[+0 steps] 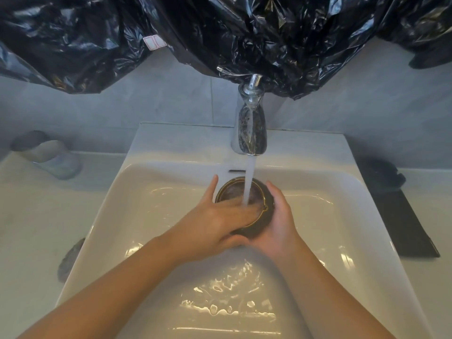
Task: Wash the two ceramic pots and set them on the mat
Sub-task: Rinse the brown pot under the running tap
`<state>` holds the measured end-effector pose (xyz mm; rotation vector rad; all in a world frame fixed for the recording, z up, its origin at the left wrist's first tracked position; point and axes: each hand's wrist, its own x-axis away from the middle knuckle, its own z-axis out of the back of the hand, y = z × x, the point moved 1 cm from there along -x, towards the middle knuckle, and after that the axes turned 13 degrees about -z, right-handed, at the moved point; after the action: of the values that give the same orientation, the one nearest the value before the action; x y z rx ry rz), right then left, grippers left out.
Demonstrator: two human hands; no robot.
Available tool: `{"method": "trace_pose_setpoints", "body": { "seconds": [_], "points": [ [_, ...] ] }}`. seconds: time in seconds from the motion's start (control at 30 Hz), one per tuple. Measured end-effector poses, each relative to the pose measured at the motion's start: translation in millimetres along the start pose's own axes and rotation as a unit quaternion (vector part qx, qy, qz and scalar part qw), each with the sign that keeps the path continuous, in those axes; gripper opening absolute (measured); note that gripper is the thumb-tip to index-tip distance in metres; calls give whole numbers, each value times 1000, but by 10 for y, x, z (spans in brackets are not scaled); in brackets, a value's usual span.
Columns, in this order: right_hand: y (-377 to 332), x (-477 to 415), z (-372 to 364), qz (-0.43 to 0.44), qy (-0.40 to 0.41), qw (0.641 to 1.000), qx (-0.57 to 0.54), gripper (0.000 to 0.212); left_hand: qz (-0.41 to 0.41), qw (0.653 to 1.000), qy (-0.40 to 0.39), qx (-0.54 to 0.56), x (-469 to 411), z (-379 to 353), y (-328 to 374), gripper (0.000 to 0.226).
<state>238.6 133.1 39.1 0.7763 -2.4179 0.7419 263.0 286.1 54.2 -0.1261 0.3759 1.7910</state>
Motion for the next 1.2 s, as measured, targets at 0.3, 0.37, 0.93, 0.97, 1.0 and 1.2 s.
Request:
{"method": "trace_pose_setpoints", "body": {
  "seconds": [0.3,0.37,0.93,0.97,1.0,1.2],
  "points": [
    [37,7,-96,56,-15,998,-34,49,163,972,151,80,-149,2,203,32],
    [24,-9,-85,61,1,998,-32,60,137,982,114,54,-171,-30,203,30],
    [-56,4,17,27,43,999,11,52,39,996,-68,32,-203,-22,124,63],
    [-58,14,17,24,41,999,9,53,23,997,-60,38,-200,3,119,60],
    [-60,20,14,19,38,999,6,53,7,998,-52,31,-186,41,100,58],
    [-92,30,8,-4,32,999,10,59,-2,985,-133,-110,-70,211,-32,57]
  ]
}}
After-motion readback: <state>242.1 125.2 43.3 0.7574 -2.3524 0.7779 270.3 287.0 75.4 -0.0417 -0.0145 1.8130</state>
